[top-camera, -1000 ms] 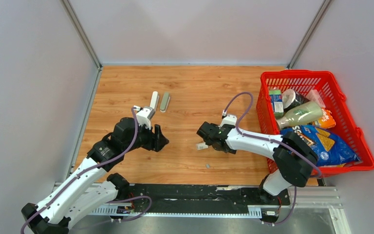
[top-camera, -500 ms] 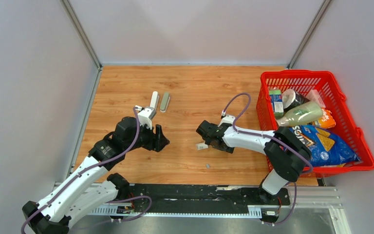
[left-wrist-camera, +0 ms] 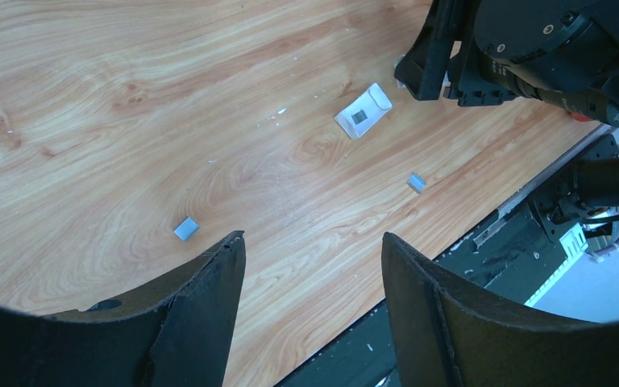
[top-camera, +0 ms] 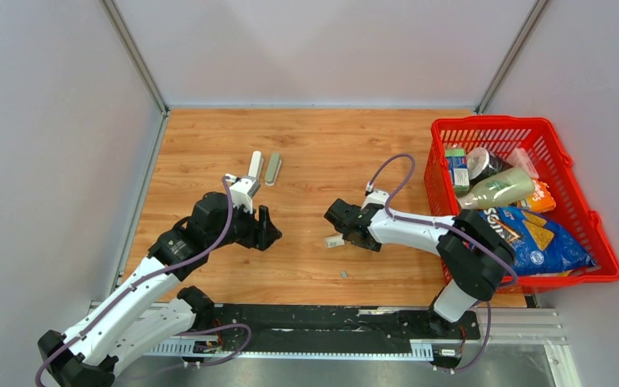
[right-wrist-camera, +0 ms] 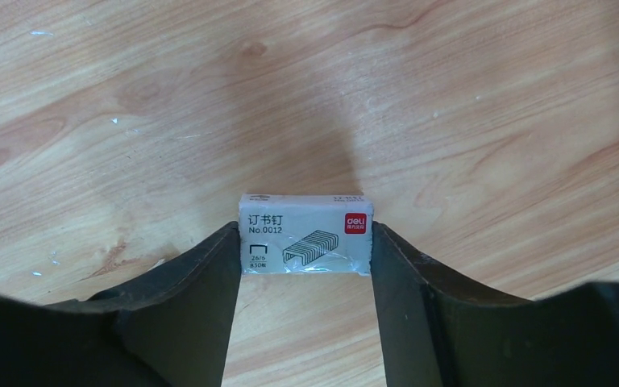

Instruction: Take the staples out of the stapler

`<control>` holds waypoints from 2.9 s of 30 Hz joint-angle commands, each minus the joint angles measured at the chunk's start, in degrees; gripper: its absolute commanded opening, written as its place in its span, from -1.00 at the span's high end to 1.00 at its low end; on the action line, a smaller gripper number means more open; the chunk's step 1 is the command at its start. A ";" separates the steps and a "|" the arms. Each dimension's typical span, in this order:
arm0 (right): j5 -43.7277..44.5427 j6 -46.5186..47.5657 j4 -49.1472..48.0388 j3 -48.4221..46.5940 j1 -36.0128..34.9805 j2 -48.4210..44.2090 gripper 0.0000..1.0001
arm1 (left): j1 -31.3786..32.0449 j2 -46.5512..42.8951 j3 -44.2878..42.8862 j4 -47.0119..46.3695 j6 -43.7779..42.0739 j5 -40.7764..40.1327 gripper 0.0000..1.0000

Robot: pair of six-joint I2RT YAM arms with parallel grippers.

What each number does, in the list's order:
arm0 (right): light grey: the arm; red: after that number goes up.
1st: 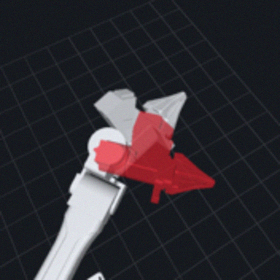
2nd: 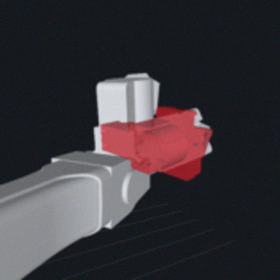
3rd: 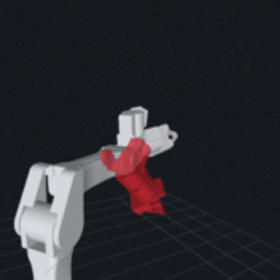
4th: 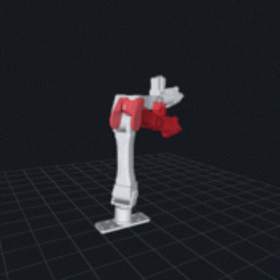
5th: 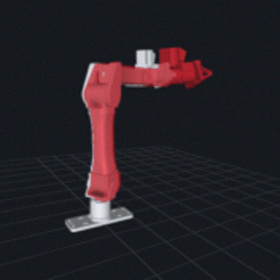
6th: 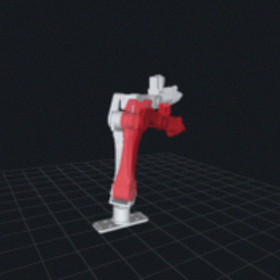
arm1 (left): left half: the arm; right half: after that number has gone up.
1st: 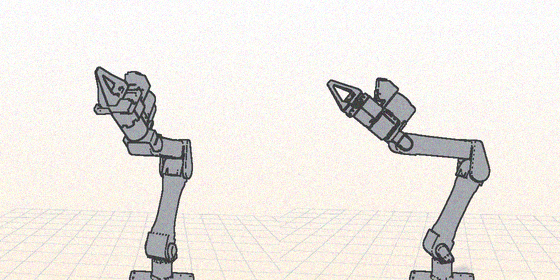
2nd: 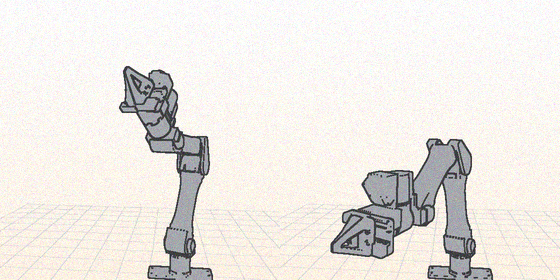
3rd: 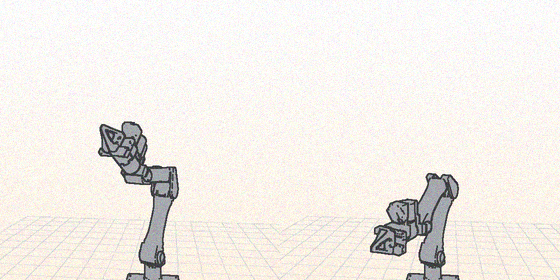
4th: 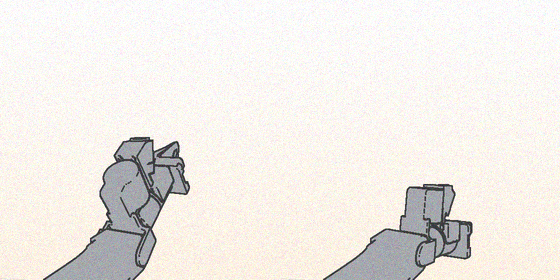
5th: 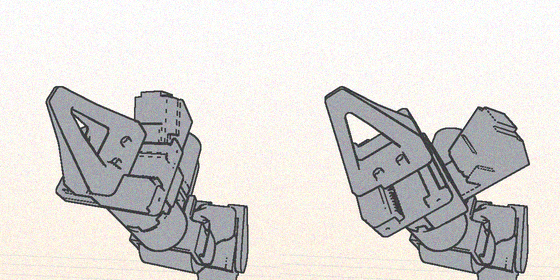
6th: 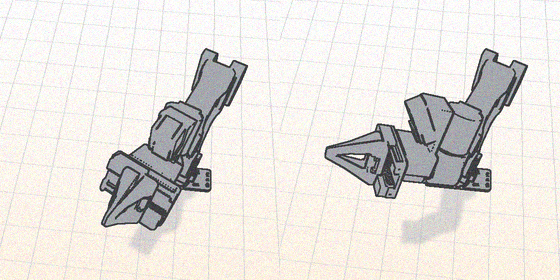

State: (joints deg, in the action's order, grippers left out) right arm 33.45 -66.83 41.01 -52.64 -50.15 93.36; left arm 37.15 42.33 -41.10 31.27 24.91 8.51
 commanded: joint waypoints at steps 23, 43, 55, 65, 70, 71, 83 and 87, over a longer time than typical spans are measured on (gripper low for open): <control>2.50 3.89 0.56 -9.05 -1.44 -2.84 -0.05 | 0.29 -0.84 -0.47 -1.56 -0.56 0.28 -0.40; -1.72 11.72 -1.56 -28.56 -10.40 13.77 -0.04 | 0.30 -11.12 -4.51 8.81 0.41 -6.49 -0.40; -0.94 11.72 -2.25 -31.56 -12.07 20.54 -0.14 | 0.30 -12.44 -4.95 11.18 0.85 -6.93 -0.40; -0.32 13.03 -3.84 -30.51 -12.43 18.53 -0.37 | 0.30 -11.56 -4.51 10.57 0.76 -6.84 -0.40; 0.03 14.62 -4.01 -26.74 -12.69 12.56 -0.44 | 0.21 -11.48 -4.86 10.48 0.41 -7.46 -0.40; -0.05 15.14 -4.27 -25.42 -12.78 11.15 -0.45 | 0.29 -11.39 -4.95 10.48 0.32 -7.55 -0.40; -5.76 22.53 -4.18 -4.59 -12.78 -8.44 -0.49 | 0.30 -9.64 -5.39 7.94 -1.61 -7.99 -0.41; -9.27 23.06 -5.50 2.00 -12.87 -13.28 -0.49 | 0.21 -8.23 -5.48 6.09 -2.75 -7.55 -0.40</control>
State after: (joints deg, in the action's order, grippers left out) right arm 27.57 -45.87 37.26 -54.63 -62.61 84.36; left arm 37.15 32.86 -44.40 41.06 24.21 0.82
